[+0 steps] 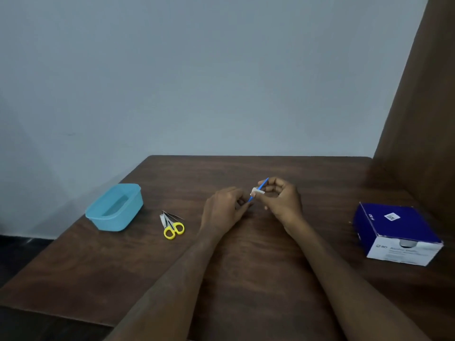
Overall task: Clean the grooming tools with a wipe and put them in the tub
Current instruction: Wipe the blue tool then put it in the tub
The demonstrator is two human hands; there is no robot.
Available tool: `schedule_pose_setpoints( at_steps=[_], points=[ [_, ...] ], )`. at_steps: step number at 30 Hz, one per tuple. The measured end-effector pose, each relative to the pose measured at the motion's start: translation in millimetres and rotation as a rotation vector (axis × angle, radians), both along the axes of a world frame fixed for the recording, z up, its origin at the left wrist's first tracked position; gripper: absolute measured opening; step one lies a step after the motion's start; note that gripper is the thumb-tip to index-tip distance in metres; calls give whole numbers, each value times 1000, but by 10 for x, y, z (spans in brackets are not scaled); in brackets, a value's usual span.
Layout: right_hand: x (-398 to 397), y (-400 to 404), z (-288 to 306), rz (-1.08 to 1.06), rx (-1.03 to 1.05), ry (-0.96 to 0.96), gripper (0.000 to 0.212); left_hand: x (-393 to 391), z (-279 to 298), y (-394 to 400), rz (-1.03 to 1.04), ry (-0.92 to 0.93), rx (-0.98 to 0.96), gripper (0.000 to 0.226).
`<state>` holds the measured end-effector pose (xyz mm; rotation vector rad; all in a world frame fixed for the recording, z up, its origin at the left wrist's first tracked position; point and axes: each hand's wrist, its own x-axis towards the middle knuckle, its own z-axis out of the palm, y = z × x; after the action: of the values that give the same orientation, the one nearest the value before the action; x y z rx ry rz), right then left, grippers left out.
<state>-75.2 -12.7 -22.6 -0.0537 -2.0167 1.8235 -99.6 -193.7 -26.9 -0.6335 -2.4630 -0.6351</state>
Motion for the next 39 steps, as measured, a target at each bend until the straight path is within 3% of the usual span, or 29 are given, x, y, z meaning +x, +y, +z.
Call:
schedule_pose_setpoints(
  at_steps=[7, 10, 12, 16, 20, 29, 39],
  points=[
    [11, -12, 3, 27, 76, 2, 25, -13, -23, 28, 27, 0, 24, 24],
    [-7, -39, 22, -16, -6, 17, 11, -3, -22, 14, 13, -14, 8, 26],
    [-14, -34, 23, -22, -67, 27, 15, -3, -30, 10, 16, -19, 23, 28],
    [-17, 5, 12, -25, -41, 12, 23, 9, -28, 17, 9, 9, 18, 25],
    [-7, 10, 11, -17, -62, 12, 12, -3, -39, 22, -13, 32, 6, 23],
    [75, -11, 76, -74, -66, 24, 20, -6, -19, 36, -38, 58, -45, 17],
    [75, -30, 57, -37, -31, 39, 14, 13, -18, 32, -47, 47, -24, 19]
  ],
)
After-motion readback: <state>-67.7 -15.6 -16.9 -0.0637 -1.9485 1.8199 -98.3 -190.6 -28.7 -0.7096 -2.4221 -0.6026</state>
